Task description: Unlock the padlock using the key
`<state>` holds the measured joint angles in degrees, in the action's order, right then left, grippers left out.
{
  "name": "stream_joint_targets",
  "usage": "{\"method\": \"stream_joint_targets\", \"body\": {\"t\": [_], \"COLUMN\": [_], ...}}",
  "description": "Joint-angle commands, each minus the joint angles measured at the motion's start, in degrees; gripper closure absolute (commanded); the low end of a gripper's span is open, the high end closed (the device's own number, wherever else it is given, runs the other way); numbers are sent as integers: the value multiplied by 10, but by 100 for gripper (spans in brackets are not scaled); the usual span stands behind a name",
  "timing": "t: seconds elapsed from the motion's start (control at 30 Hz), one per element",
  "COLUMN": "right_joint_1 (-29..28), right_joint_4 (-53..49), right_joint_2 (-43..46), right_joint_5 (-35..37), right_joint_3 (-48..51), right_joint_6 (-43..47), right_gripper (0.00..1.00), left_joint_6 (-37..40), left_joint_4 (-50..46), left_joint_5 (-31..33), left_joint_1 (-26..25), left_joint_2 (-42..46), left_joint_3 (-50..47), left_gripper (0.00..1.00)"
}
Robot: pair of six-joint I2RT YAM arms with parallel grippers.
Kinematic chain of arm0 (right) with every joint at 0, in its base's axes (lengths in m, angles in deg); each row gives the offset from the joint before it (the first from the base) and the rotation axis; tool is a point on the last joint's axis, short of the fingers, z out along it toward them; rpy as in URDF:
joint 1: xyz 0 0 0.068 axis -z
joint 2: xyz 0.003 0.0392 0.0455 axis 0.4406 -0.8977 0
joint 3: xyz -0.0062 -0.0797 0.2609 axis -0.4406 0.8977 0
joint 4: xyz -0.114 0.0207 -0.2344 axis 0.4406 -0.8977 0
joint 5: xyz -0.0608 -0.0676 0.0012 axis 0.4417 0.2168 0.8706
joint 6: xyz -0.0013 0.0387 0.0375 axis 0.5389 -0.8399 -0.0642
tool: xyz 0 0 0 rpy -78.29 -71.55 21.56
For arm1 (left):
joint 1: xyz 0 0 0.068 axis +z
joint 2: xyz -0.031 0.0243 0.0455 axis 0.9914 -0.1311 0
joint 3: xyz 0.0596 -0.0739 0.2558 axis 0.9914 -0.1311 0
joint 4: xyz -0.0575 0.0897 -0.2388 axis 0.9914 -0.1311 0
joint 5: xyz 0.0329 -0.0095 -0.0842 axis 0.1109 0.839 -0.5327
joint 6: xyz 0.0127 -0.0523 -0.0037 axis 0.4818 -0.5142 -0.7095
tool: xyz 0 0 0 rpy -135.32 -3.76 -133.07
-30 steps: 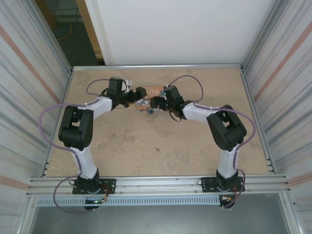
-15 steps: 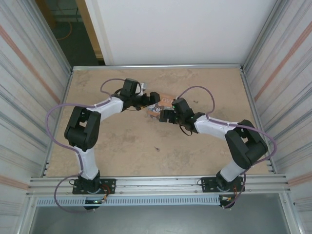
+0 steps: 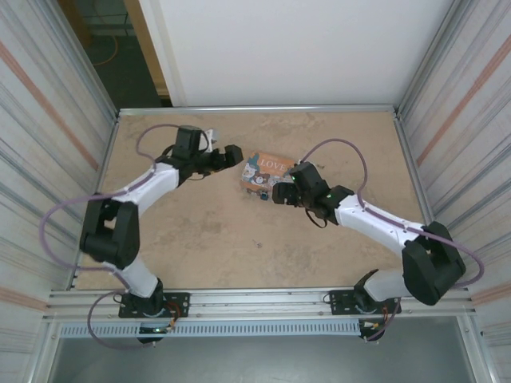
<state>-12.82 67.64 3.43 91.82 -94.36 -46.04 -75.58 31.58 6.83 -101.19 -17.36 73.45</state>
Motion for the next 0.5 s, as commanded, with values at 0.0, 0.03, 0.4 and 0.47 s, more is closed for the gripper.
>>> {"method": "stream_joint_targets", "body": {"t": [0.0, 0.03, 0.4, 0.47], "right_joint_1": [-27, -35, -133, -133], "right_joint_4": [-93, -101, -69, -67], "right_joint_2": [27, 30, -79, -109], "right_joint_5": [-57, -75, -200, -218], "right_joint_3": [-20, -20, -26, -34], "right_joint_6": [2, -6, -86, -100], "right_gripper": [12, 14, 33, 39], "left_joint_6": [27, 29, 16, 19], "left_joint_4": [9, 11, 7, 4], "left_joint_5": [40, 52, 153, 171], "left_joint_1": [-1, -1, -1, 1], "left_joint_2": [87, 113, 335, 361], "left_joint_3": [-64, -87, -253, -265], "left_gripper": [1, 1, 1, 1]}}
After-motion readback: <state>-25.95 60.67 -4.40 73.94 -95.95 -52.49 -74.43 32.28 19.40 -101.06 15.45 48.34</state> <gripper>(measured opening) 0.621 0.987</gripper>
